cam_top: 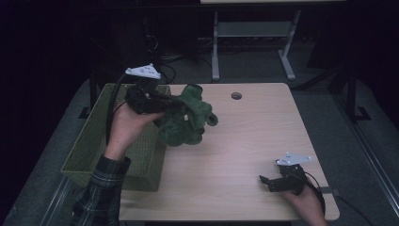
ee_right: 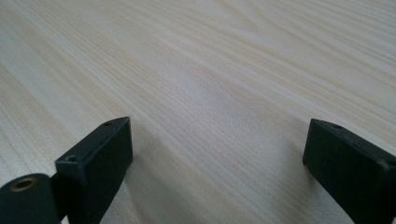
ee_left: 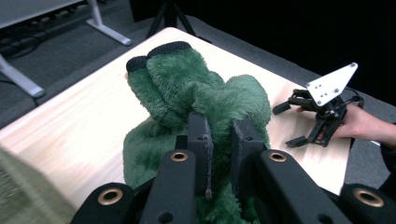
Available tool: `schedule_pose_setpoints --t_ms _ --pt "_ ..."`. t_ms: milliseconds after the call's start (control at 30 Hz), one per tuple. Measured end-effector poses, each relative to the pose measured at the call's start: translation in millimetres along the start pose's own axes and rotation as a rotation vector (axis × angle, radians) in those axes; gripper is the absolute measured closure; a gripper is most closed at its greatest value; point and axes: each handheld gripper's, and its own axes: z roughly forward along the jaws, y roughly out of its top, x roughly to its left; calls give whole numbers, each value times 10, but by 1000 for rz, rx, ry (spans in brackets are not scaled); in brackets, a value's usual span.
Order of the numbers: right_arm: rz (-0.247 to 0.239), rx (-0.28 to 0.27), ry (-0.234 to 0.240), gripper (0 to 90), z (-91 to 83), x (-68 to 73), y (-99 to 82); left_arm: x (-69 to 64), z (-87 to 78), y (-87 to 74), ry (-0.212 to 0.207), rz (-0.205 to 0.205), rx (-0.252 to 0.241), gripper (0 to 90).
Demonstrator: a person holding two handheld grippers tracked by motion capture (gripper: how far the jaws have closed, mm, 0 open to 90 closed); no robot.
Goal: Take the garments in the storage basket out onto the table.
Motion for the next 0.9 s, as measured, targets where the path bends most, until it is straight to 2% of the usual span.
schedule_pose_setpoints --t_ms 33,67,167,233,367,400,500,533,567,600,667,700,733,800,833,900 --pt "0 0 0 80 0 0 0 -43 98 14 -18 3 0 805" --pt "0 0 0 80 0 0 0 -43 98 14 -18 3 0 805" --pt "-1 0 0 80 0 -1 0 -133 289 40 -47 1 -1 805" --pt "-1 0 0 80 0 0 0 -157 337 47 -50 3 4 805" --pt "1 0 0 80 0 0 0 -254 568 48 -76 -1 7 805" --pt "1 0 0 80 0 0 0 -254 568 48 -76 -1 7 805" --pt "2 0 1 80 -1 1 0 -301 710 13 -97 -13 9 805" --pt "2 0 1 80 -1 1 0 -328 808 -19 -112 -14 14 805" --pt "2 0 1 80 -1 1 0 -328 808 -19 -112 -14 14 805" --pt "2 0 1 80 0 1 0 -358 919 -60 -127 -22 16 805" --pt "2 0 1 80 -1 1 0 -380 1036 -108 -138 -29 19 805" --pt "2 0 1 80 -1 1 0 -380 1036 -108 -138 -29 19 805" --pt "-1 -2 0 80 0 -1 0 -396 1153 -159 -153 -40 23 805" --pt "-1 -2 0 80 0 -1 0 -406 1210 -185 -159 -50 23 805" --pt "-1 -2 0 80 0 -1 0 -420 1323 -235 -168 -59 27 805" --pt "-1 -1 0 80 0 -1 1 -424 1376 -260 -171 -61 26 805"
